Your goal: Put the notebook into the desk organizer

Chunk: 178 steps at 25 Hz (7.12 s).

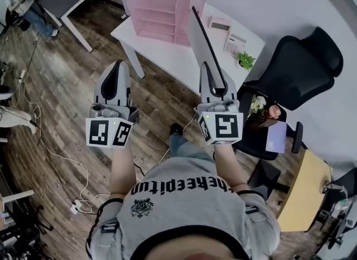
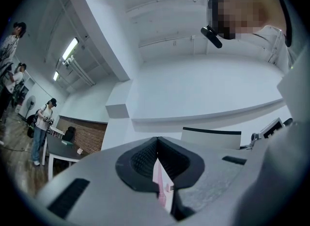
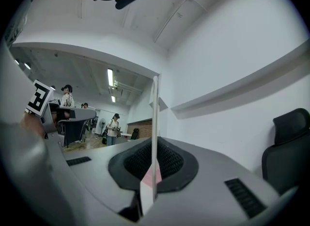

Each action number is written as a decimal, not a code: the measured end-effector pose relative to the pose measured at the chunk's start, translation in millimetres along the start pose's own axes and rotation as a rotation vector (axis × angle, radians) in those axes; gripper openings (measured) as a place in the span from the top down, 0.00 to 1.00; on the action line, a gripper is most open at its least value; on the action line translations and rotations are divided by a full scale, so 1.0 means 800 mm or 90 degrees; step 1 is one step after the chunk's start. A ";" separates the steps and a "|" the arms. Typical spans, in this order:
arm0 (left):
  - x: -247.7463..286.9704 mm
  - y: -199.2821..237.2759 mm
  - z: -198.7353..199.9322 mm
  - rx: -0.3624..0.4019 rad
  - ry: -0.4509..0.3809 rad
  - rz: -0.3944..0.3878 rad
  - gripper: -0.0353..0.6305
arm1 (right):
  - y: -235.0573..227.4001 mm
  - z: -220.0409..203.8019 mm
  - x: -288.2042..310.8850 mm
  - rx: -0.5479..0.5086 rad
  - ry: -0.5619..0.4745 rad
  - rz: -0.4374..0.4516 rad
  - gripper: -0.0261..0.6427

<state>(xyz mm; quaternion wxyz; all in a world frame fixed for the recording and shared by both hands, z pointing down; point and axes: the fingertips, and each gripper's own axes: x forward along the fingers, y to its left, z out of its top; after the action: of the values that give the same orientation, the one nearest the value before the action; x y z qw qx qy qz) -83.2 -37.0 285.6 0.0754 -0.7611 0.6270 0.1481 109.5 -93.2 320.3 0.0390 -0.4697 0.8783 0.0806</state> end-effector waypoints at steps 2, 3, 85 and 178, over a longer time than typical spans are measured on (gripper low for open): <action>0.019 0.012 -0.003 0.001 -0.002 0.006 0.94 | -0.007 -0.002 0.024 0.001 0.001 0.004 0.95; 0.028 0.017 -0.005 0.002 -0.002 0.010 0.94 | -0.010 -0.003 0.035 0.001 0.000 0.007 0.95; 0.347 0.342 -0.090 -0.024 0.017 -0.149 0.94 | -0.006 -0.155 0.585 -0.617 0.398 -0.048 0.95; 0.359 0.302 -0.089 -0.036 0.027 -0.168 0.94 | 0.006 -0.075 0.507 0.011 0.181 0.059 0.96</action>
<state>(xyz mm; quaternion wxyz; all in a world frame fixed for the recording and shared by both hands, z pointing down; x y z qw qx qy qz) -261.1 -374.8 277.9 0.0599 -0.8418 0.5182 0.1384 -119.4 -433.5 321.1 -0.0857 -0.4353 0.8962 0.0078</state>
